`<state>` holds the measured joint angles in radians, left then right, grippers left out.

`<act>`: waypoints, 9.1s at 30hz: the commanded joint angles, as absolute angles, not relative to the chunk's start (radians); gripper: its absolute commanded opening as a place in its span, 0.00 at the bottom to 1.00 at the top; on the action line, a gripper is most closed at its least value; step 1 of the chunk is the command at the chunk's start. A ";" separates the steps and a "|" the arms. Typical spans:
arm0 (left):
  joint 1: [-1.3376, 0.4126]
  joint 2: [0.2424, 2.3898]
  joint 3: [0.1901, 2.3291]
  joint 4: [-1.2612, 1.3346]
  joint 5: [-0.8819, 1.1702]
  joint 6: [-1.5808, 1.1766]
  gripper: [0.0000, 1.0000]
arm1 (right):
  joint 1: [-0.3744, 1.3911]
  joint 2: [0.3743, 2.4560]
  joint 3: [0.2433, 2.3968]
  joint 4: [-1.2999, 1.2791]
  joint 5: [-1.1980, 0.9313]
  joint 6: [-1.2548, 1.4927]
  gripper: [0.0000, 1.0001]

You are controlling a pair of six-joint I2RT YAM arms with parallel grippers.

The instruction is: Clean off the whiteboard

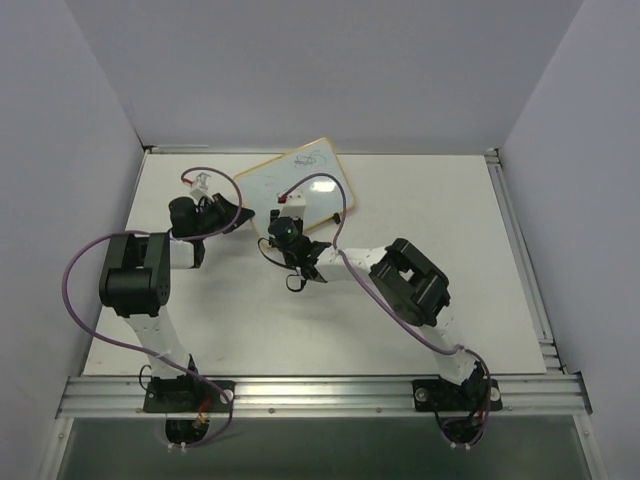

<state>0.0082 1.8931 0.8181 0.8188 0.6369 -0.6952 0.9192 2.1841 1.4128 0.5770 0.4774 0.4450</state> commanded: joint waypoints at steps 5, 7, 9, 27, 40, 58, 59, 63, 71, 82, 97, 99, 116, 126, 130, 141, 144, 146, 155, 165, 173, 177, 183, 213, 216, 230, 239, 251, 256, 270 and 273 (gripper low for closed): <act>0.008 1.896 0.836 0.815 0.637 -0.657 0.12 | 0.957 2.171 1.289 0.549 0.443 0.506 0.00; 0.009 1.898 0.834 0.815 0.637 -0.655 0.12 | 0.959 2.155 1.281 0.557 0.439 0.503 0.00; 0.009 1.898 0.835 0.815 0.637 -0.655 0.12 | 0.957 2.142 1.267 0.554 0.445 0.506 0.00; 0.008 1.893 0.838 0.805 0.623 -0.641 0.11 | 0.787 2.115 1.356 0.502 0.422 0.442 0.00; -0.025 1.899 0.850 0.779 0.621 -0.638 0.11 | 0.934 2.227 1.471 0.489 0.371 0.451 0.00; -0.051 1.936 0.877 0.765 0.615 -0.634 0.09 | 0.689 2.194 1.529 0.483 0.345 0.376 0.00; -0.051 1.939 0.879 0.765 0.617 -0.635 0.09 | 0.680 2.192 1.523 0.486 0.345 0.371 0.00; -0.052 1.945 0.877 0.773 0.621 -0.644 0.09 | 0.664 2.207 1.557 0.477 0.354 0.327 0.00; -0.057 1.941 0.873 0.767 0.615 -0.637 0.08 | 0.718 2.299 1.718 0.439 0.337 0.321 0.00; -0.058 1.928 0.867 0.761 0.611 -0.627 0.08 | 0.836 2.453 2.014 0.367 0.307 0.353 0.01; -0.060 1.924 0.864 0.764 0.609 -0.627 0.08 | 0.746 2.410 1.928 0.380 0.353 0.359 0.01; -0.060 1.924 0.864 0.764 0.607 -0.626 0.08 | 0.718 2.376 1.861 0.394 0.367 0.360 0.01; -0.060 1.922 0.865 0.761 0.606 -0.623 0.08 | 0.828 2.347 1.764 0.423 0.428 0.324 0.00; -0.061 1.921 0.864 0.761 0.604 -0.623 0.08 | 0.873 2.428 1.934 0.406 0.411 0.288 0.01; -0.063 1.921 0.865 0.761 0.604 -0.623 0.08 | 0.835 2.448 1.985 0.399 0.396 0.275 0.01; -0.066 1.918 0.865 0.761 0.604 -0.621 0.08 | 0.703 2.540 2.163 0.316 0.359 0.245 0.01; -0.064 1.917 0.865 0.758 0.601 -0.618 0.08 | 0.684 2.537 2.166 0.308 0.365 0.238 0.01; -0.066 1.921 0.867 0.756 0.600 -0.618 0.08 | 0.686 2.536 2.171 0.305 0.361 0.224 0.01; -0.071 1.914 0.867 0.746 0.594 -0.609 0.08 | 0.805 2.588 2.275 0.279 0.356 0.121 0.02; -0.072 1.913 0.867 0.742 0.592 -0.606 0.08 | 0.903 2.589 2.298 0.275 0.292 0.111 0.02; -0.072 1.913 0.868 0.742 0.591 -0.604 0.08 | 0.859 2.456 2.082 0.281 0.255 0.045 0.01; -0.074 1.914 0.870 0.739 0.589 -0.601 0.08 | 0.807 2.476 2.182 0.143 0.176 0.023 0.01; -0.075 1.910 0.868 0.733 0.586 -0.597 0.08 | 0.753 2.534 2.310 0.006 0.190 0.008 0.02; -0.084 1.921 0.881 0.721 0.578 -0.588 0.08 | 0.824 2.571 2.364 0.048 0.245 -0.040 0.02; -0.086 1.922 0.885 0.716 0.575 -0.581 0.08 | 0.779 2.565 2.341 0.061 0.258 -0.063 0.02; -0.084 1.922 0.894 0.689 0.566 -0.568 0.08 | 0.577 2.507 2.217 0.094 0.198 -0.095 0.02; -0.086 1.921 0.894 0.684 0.565 -0.565 0.08 | 0.511 2.505 2.238 0.037 0.109 -0.155 0.02; -0.094 1.916 0.891 0.680 0.558 -0.557 0.08 | 0.627 2.539 2.327 0.005 0.044 -0.221 0.02; -0.094 1.914 0.890 0.681 0.557 -0.557 0.08 | 0.728 2.536 2.327 -0.032 0.057 -0.301 0.02; -0.095 1.914 0.890 0.684 0.557 -0.558 0.07 | 0.651 2.560 2.333 0.034 0.058 -0.232 0.02; -0.094 1.916 0.890 0.684 0.555 -0.558 0.07 | 0.609 2.565 2.322 0.060 0.072 -0.224 0.02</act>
